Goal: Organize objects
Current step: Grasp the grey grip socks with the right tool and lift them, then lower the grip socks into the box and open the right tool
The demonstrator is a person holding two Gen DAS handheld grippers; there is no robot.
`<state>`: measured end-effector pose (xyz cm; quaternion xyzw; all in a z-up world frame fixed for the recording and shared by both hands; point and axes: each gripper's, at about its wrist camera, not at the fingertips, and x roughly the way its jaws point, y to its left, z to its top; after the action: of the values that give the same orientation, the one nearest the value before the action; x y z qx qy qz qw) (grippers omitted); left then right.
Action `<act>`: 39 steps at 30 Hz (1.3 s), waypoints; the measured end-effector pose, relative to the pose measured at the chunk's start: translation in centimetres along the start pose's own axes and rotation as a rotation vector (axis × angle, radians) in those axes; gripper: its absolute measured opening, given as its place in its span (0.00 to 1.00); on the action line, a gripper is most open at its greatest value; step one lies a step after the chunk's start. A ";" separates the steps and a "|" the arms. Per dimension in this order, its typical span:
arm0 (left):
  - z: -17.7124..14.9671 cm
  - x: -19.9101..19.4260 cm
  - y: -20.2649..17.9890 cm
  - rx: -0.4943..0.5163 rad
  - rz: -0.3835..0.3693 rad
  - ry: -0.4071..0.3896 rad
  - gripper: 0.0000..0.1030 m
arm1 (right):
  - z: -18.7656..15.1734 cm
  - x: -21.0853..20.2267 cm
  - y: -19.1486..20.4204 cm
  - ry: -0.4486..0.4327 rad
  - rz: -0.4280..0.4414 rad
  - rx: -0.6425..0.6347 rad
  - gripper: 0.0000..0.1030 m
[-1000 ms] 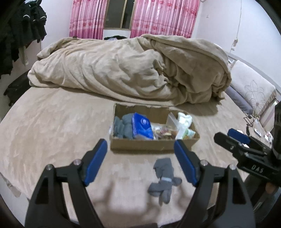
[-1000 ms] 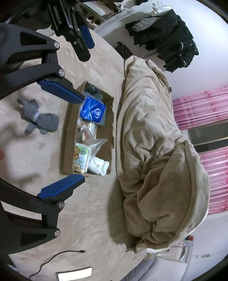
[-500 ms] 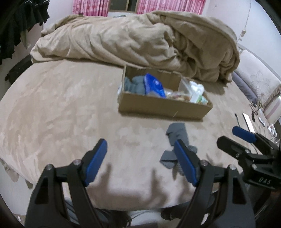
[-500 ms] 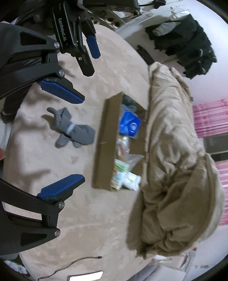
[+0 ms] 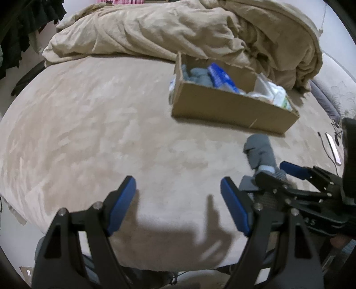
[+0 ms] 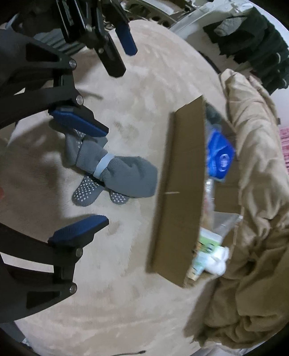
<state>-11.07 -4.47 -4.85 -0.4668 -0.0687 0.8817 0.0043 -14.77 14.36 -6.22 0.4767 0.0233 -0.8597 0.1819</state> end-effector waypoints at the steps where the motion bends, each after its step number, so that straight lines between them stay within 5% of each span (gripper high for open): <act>1: -0.1 0.3 0.1 -0.001 0.004 0.006 0.77 | -0.1 0.5 0.0 0.009 -0.001 0.002 0.69; 5: -0.2 0.9 0.1 -0.004 0.006 0.018 0.77 | -0.2 1.5 0.3 0.014 0.001 -0.019 0.58; 8: -0.1 0.6 -0.2 0.001 0.003 0.014 0.77 | -0.2 1.2 0.5 0.005 0.028 -0.036 0.32; 22: 2.4 -3.7 -2.1 0.018 -0.038 -0.076 0.78 | 2.1 -4.6 0.6 -0.115 0.058 -0.050 0.30; 39: 10.1 -3.4 -2.1 0.054 -0.019 -0.214 0.78 | 10.4 -5.4 -0.6 -0.259 0.020 -0.093 0.30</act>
<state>-17.58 -3.79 3.76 -0.3689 -0.0494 0.9280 0.0176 -20.80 14.24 3.80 0.3531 0.0346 -0.9102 0.2138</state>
